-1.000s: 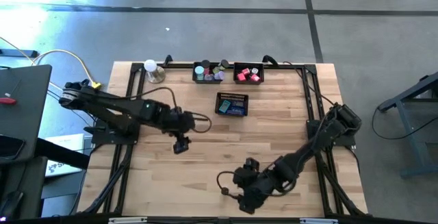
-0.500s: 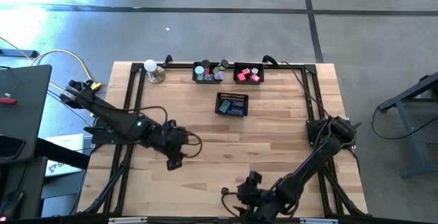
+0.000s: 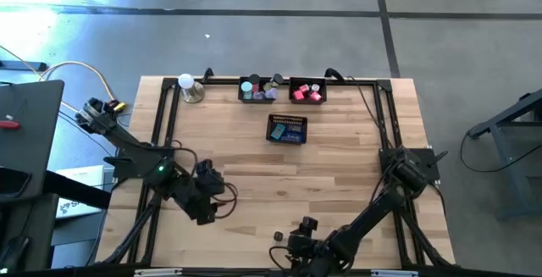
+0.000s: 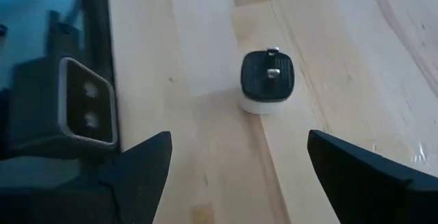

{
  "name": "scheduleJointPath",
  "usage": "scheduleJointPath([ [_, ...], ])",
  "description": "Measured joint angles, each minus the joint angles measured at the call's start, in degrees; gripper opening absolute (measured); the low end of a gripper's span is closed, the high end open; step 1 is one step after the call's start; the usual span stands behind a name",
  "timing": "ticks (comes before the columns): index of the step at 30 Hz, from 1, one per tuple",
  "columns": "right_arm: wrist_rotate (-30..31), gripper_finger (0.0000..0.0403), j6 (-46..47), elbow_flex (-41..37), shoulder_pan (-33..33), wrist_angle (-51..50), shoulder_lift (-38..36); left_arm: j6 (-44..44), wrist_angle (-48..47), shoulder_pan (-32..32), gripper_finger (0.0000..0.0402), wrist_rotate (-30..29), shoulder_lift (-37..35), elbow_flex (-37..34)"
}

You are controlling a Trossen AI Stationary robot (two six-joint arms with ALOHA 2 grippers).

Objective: Pick & Place Office items
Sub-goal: Put the white black charger adapter into the top right black bin

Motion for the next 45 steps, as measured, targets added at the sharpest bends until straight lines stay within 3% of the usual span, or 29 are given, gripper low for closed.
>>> scheduleJointPath([
  [12, 2.8, 0.0331, -4.8, 0.0, -2.0, 8.1, 6.1, -0.5, 2.3, -4.2, 0.0287, -3.0, 0.2, 0.0],
  [28, 2.2, 0.032, -10.6, 0.0, -5.4, 10.6, 6.3, -0.5, 2.5, -4.7, 0.0287, -2.9, 5.3, 0.0],
  [35, 2.1, 0.0261, -12.6, 0.0, -5.7, 10.8, 6.3, 1.3, 2.4, -4.7, 0.0287, -2.9, 5.6, 0.0],
  [45, -3.6, 0.0117, -11.1, 0.1, -7.0, 9.1, 5.8, 2.2, 2.2, -4.7, 0.0287, -2.4, 5.6, 0.0],
])
